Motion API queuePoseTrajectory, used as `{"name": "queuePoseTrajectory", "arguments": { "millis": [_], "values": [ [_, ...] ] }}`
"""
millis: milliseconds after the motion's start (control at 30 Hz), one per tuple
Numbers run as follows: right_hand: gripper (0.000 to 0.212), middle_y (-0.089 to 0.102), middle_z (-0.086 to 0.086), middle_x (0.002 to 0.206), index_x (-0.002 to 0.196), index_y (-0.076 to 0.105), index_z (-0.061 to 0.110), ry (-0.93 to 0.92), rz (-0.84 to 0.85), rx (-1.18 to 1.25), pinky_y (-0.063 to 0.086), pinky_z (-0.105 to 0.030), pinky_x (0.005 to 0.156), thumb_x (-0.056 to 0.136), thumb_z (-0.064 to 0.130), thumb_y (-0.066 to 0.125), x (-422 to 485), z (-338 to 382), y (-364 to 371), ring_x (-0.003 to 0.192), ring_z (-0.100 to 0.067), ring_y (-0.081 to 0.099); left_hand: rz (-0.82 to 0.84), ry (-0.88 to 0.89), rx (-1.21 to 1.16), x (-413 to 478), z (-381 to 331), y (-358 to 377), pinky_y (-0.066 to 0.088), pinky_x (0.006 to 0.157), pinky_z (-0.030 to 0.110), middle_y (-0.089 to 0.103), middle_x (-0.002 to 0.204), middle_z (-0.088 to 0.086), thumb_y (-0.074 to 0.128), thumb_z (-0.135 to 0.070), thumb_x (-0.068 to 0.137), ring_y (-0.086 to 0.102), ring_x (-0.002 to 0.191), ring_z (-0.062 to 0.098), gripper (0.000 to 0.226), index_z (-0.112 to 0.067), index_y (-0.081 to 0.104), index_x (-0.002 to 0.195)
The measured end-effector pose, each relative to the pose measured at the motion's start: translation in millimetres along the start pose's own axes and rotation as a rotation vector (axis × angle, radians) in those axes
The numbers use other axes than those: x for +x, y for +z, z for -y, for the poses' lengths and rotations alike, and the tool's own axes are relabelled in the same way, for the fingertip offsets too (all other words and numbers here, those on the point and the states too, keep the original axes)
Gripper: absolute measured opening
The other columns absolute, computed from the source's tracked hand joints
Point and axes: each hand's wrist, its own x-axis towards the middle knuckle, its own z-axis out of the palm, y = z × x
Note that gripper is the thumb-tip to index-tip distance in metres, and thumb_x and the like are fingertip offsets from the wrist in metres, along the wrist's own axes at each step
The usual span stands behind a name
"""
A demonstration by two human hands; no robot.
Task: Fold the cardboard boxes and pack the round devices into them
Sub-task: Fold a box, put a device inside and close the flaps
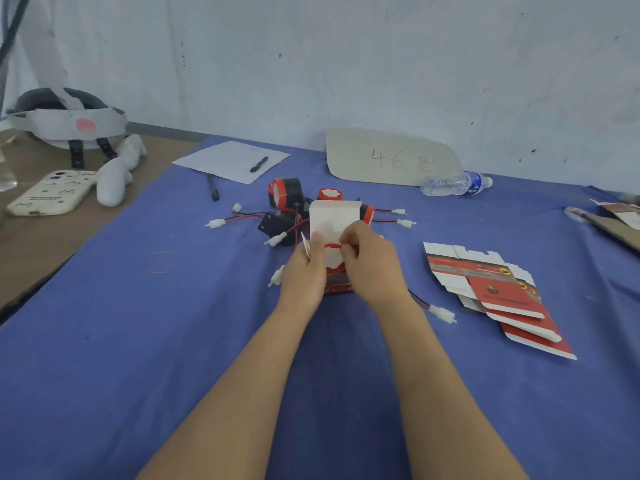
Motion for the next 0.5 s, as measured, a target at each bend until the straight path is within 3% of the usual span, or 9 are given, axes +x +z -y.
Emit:
{"name": "queuePoseTrajectory", "arguments": {
  "millis": [100, 233, 300, 367, 433, 500],
  "values": [
    [0.023, 0.065, -0.004, 0.088, 0.112, 0.056, 0.017, 0.011, -0.01, -0.101, 0.045, -0.033, 0.066, 0.096, 0.01, 0.042, -1, 1, 5, 0.079, -0.02, 0.053, 0.025, 0.058, 0.048, 0, 3, 0, 0.051, 0.092, 0.039, 0.064, 0.116, 0.003, 0.047, -0.024, 0.097, 0.06, 0.106, 0.02, 0.029, -0.013, 0.054, 0.124],
    [0.027, 0.06, -0.006, 0.11, 0.119, 0.054, 0.018, 0.037, -0.029, -0.314, 0.035, -0.031, 0.083, 0.095, 0.011, 0.043, 0, 8, 8, 0.106, -0.024, 0.048, 0.036, 0.084, 0.029, -1, 3, 0, 0.052, 0.091, 0.041, 0.066, 0.112, 0.003, 0.054, -0.018, 0.091, 0.062, 0.104, 0.019, 0.03, -0.013, 0.055, 0.121],
    [0.025, 0.053, -0.005, 0.118, 0.119, 0.054, 0.019, 0.117, -0.057, -0.357, 0.033, -0.033, 0.089, 0.095, 0.019, 0.047, 0, 10, -1, 0.111, -0.025, 0.043, 0.028, 0.103, 0.023, -1, 4, 1, 0.052, 0.087, 0.033, 0.065, 0.113, 0.004, 0.055, -0.015, 0.09, 0.061, 0.104, 0.018, 0.032, -0.011, 0.054, 0.121],
    [0.024, 0.053, -0.006, 0.119, 0.115, 0.059, 0.019, 0.254, -0.056, -0.352, 0.036, -0.036, 0.088, 0.093, 0.027, 0.053, 0, 7, -22, 0.11, -0.028, 0.047, 0.016, 0.106, 0.04, 1, 5, 3, 0.048, 0.072, 0.023, 0.063, 0.111, 0.004, 0.056, -0.014, 0.089, 0.06, 0.102, 0.018, 0.03, -0.009, 0.052, 0.118],
    [0.019, 0.063, -0.009, 0.107, 0.1, 0.067, 0.013, 0.332, 0.025, -0.337, 0.042, -0.032, 0.078, 0.09, 0.024, 0.056, 0, 3, -49, 0.096, -0.028, 0.056, 0.008, 0.095, 0.048, 3, 6, 4, 0.042, 0.063, 0.015, 0.06, 0.107, 0.001, 0.057, -0.016, 0.089, 0.057, 0.097, 0.015, 0.024, -0.012, 0.048, 0.112],
    [0.018, 0.069, -0.007, 0.079, 0.079, 0.071, 0.01, 0.337, 0.187, -0.266, 0.043, -0.027, 0.062, 0.088, 0.021, 0.06, -5, 2, -69, 0.076, -0.024, 0.059, 0.002, 0.095, 0.047, 4, 7, 5, 0.037, 0.058, 0.009, 0.056, 0.103, -0.004, 0.057, -0.017, 0.09, 0.054, 0.091, 0.01, 0.021, -0.018, 0.044, 0.107]
  ]
}}
